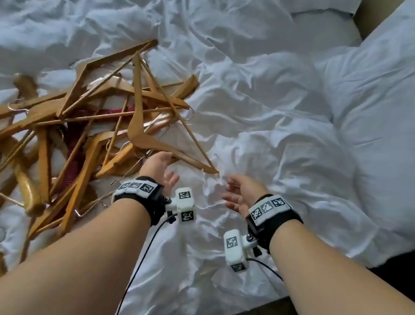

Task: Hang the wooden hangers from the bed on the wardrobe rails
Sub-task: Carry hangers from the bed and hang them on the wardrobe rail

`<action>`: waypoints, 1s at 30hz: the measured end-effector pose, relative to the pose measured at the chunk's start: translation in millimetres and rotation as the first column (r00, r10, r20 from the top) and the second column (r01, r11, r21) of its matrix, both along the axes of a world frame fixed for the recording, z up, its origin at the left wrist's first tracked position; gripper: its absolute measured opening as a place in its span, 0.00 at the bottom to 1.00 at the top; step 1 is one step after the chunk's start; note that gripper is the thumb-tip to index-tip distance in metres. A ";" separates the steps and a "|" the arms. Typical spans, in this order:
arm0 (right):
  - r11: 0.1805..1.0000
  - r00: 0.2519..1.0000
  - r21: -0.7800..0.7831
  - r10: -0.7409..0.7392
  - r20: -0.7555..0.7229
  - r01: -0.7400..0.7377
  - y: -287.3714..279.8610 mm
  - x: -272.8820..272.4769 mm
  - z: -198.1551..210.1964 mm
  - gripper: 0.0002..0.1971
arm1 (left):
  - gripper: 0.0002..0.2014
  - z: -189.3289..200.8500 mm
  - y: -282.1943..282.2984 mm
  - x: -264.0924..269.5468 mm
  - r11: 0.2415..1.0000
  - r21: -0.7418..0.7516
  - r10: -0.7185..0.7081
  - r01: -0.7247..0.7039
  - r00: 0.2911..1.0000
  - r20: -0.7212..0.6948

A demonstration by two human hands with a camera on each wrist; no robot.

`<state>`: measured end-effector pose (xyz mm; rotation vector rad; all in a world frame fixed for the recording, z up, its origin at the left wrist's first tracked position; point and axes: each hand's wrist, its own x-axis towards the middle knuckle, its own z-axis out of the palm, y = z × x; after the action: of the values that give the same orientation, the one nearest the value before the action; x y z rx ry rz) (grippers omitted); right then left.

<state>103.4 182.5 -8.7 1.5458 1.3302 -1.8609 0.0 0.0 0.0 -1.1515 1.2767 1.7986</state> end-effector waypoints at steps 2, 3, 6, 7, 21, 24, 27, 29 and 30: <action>1.000 1.000 -0.005 -0.011 0.005 0.011 9.6 5.3 -2.6 0.09 | 0.27 -9.0 10.2 -7.8 0.999 0.023 0.044 -0.044 0.999 0.004; 0.999 1.000 -0.021 -0.024 0.004 0.024 14.2 9.0 -3.3 0.09 | 0.28 -9.5 15.4 -11.3 0.997 0.032 0.064 -0.064 0.998 0.012; 0.998 0.999 -0.043 -0.054 -0.004 0.054 27.3 15.4 -9.0 0.09 | 0.25 -8.6 27.2 -20.7 0.992 0.061 0.109 -0.109 0.994 0.005; 0.997 0.998 -0.045 -0.065 -0.002 0.065 30.8 15.9 -9.1 0.09 | 0.21 -6.4 29.2 -22.6 0.992 0.069 0.108 -0.108 0.994 -0.003; 0.998 1.000 -0.060 -0.004 -0.007 0.004 45.1 10.2 -26.1 0.08 | 0.39 -19.3 47.0 -41.9 0.964 0.116 0.246 -0.240 0.968 -0.042; 0.998 1.000 -0.068 -0.005 -0.020 0.004 47.4 -6.6 -27.2 0.08 | 0.32 -16.5 43.1 -52.7 0.955 0.127 0.280 -0.267 0.956 -0.092; 0.997 0.999 -0.076 -0.011 -0.047 0.008 48.6 -25.2 -26.3 0.09 | 0.33 -20.0 34.2 -67.8 0.957 0.145 0.269 -0.252 0.957 -0.112; 0.997 0.998 -0.074 -0.009 -0.061 0.004 49.5 -36.9 -26.3 0.09 | 0.33 -22.8 31.5 -75.9 0.952 0.180 0.269 -0.246 0.957 -0.113; 0.997 0.998 -0.073 -0.006 -0.064 0.001 50.1 -42.2 -26.8 0.09 | 0.33 -24.2 31.7 -79.5 0.949 0.193 0.275 -0.250 0.955 -0.114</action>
<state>61.2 232.6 -35.5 1.4643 1.2726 -1.9541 -79.5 31.7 -24.2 -1.1559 1.0507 2.1749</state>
